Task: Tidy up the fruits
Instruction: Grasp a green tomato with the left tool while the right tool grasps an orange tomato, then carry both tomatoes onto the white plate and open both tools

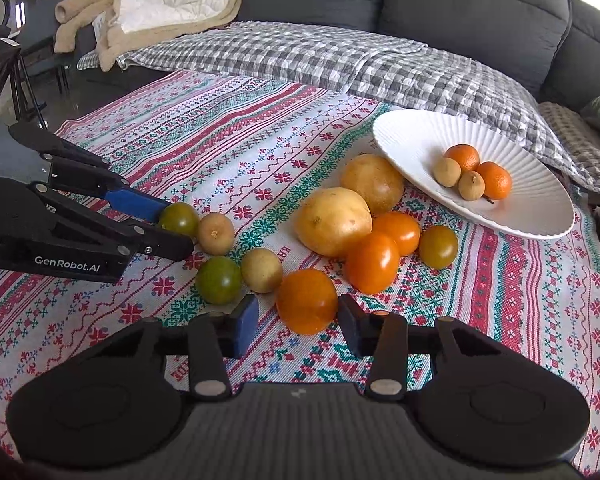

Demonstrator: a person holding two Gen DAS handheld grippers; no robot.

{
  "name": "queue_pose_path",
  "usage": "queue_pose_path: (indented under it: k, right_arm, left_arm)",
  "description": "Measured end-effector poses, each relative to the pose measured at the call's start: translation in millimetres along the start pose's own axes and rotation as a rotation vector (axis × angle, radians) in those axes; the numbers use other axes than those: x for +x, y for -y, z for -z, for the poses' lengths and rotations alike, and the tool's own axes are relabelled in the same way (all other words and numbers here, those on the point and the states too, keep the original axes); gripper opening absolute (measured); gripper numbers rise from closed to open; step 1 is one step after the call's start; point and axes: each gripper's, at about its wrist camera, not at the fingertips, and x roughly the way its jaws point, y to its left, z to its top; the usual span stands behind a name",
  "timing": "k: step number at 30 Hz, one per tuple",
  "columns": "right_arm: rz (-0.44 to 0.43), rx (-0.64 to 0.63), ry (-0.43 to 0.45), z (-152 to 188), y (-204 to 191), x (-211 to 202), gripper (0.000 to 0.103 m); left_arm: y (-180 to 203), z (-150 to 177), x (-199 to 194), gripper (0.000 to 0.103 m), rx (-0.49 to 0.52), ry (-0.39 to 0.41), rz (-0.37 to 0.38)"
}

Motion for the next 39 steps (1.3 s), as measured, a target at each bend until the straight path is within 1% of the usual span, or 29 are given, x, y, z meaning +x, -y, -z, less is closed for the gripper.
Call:
queue_pose_path:
  k: [3,5,18,28,39]
  right_arm:
    - [-0.001,-0.002,-0.003,0,0,1,0.031]
    - [-0.003,0.0,-0.003,0,2,0,0.03]
    - [-0.007,0.021,0.014,0,8,-8,0.029]
    - [-0.013,0.043,0.035,-3,14,-20,0.029]
    - [0.003,0.113,0.105,-13,35,-40,0.029]
  left_arm:
    - [0,0,0,0.017,0.001,0.0,0.001]
    - [0,0,0,0.017,0.001,0.0,0.001]
    - [-7,-1,-4,0.016,-0.027,-0.002,0.004]
    - [-9,-6,-14,0.016,-0.055,0.022,0.011]
    - [1,-26,-21,0.015,-0.067,0.07,0.048]
